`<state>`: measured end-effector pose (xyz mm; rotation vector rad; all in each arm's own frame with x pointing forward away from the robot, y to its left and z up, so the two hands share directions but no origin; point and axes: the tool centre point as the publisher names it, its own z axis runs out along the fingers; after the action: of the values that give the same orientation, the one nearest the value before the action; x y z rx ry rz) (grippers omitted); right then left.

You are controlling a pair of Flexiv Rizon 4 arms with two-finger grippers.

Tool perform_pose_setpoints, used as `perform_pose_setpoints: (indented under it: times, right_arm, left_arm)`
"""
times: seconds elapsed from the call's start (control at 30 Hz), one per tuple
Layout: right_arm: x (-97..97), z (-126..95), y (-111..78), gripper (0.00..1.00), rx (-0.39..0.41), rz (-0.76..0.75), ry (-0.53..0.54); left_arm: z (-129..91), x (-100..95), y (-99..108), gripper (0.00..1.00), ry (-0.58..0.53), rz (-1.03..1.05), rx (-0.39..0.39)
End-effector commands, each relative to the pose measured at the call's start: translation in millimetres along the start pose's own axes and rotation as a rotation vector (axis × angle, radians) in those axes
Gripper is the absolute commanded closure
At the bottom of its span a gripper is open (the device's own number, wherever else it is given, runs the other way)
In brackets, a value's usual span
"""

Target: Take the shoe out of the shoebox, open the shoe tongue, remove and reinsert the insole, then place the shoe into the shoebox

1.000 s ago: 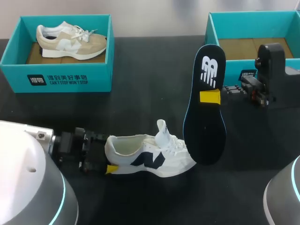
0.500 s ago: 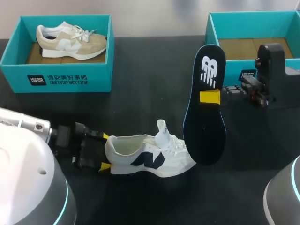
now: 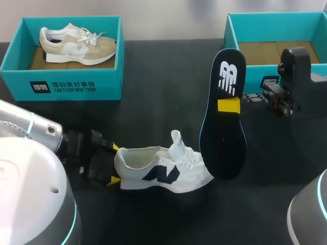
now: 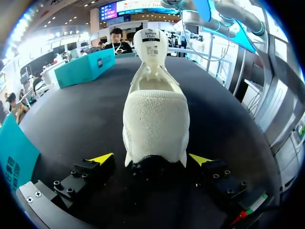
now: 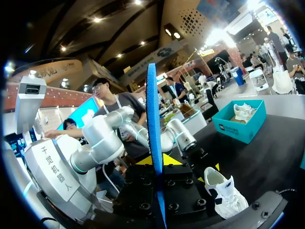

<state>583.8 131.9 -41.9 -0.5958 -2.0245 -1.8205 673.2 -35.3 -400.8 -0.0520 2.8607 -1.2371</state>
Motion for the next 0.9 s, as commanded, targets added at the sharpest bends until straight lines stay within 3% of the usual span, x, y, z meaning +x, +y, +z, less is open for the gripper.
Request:
perform_pose_setpoints:
  times: [0.03,0.13,0.27,0.67,0.9]
  right_arm:
    - [-1.2,2,1.4,1.00,0.003,0.001,0.000]
    - [-1.2,2,1.4,1.00,0.003,0.001,0.000]
    - [-1.2,2,1.4,1.00,0.003,0.001,0.000]
    - [-1.2,2,1.4,1.00,0.003,0.001,0.000]
    - [-1.2,2,1.4,1.00,0.003,0.001,0.000]
  left_arm:
    - [0,0.0,-1,0.00,0.001,-0.001,-0.006]
    - [0,0.0,-1,0.00,0.001,-0.001,-0.006]
    - [-1,1.3,-8,0.00,0.017,0.027,-0.091]
    - [-10,8.3,-20,0.00,0.056,0.051,-0.356]
    - [-15,4.3,-23,0.00,0.040,0.071,-0.560]
